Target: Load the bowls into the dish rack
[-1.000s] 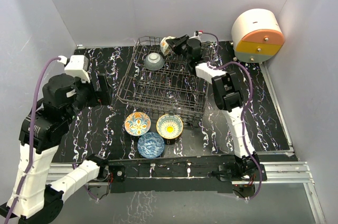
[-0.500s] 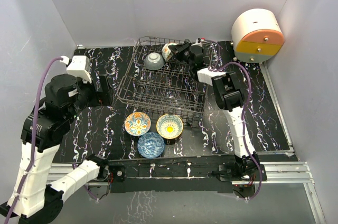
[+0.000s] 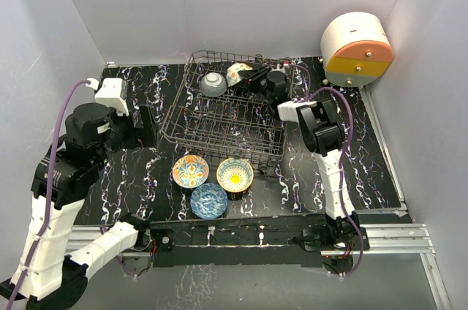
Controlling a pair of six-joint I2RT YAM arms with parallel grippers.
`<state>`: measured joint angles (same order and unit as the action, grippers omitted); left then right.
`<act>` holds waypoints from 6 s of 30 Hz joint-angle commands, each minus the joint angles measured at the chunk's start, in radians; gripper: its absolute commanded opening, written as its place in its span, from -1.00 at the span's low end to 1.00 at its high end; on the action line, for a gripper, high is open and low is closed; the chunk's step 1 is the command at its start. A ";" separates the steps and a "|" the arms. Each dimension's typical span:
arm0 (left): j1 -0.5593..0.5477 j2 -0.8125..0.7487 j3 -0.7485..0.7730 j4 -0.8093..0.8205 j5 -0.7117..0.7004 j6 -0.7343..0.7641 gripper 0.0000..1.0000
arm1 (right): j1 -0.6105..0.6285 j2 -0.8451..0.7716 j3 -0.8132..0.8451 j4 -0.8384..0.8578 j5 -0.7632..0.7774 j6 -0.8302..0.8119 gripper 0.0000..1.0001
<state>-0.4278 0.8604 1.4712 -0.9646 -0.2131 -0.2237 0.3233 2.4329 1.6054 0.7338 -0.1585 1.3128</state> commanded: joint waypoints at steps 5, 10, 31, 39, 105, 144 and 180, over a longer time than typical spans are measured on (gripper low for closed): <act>-0.003 -0.010 -0.008 0.043 0.030 0.018 0.94 | 0.003 -0.146 -0.040 -0.280 0.084 -0.029 -0.30; -0.003 -0.010 -0.003 0.052 0.039 0.016 0.94 | 0.006 -0.166 0.006 -0.459 0.112 -0.023 -0.13; -0.003 -0.052 0.017 0.023 0.013 0.015 0.94 | 0.038 -0.160 0.213 -0.880 0.008 0.012 0.36; -0.003 -0.063 0.034 -0.006 0.014 0.020 0.94 | 0.103 -0.297 0.268 -1.080 0.125 -0.141 0.40; -0.003 -0.143 0.208 -0.098 -0.354 0.016 0.94 | 1.130 -0.388 0.042 -1.618 0.402 -0.691 -0.49; -0.003 -0.110 0.225 -0.035 -0.298 -0.005 0.93 | -0.005 -0.796 -0.364 -0.109 -0.410 -0.090 -0.84; -0.003 -0.012 0.069 0.126 -0.316 -0.027 0.93 | -0.282 -0.131 -0.159 0.391 -0.499 0.342 -0.81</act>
<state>-0.4278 0.8410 1.5471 -0.8745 -0.5205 -0.2478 0.0376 2.3054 1.4364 1.0286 -0.6727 1.6283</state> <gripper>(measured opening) 0.966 0.109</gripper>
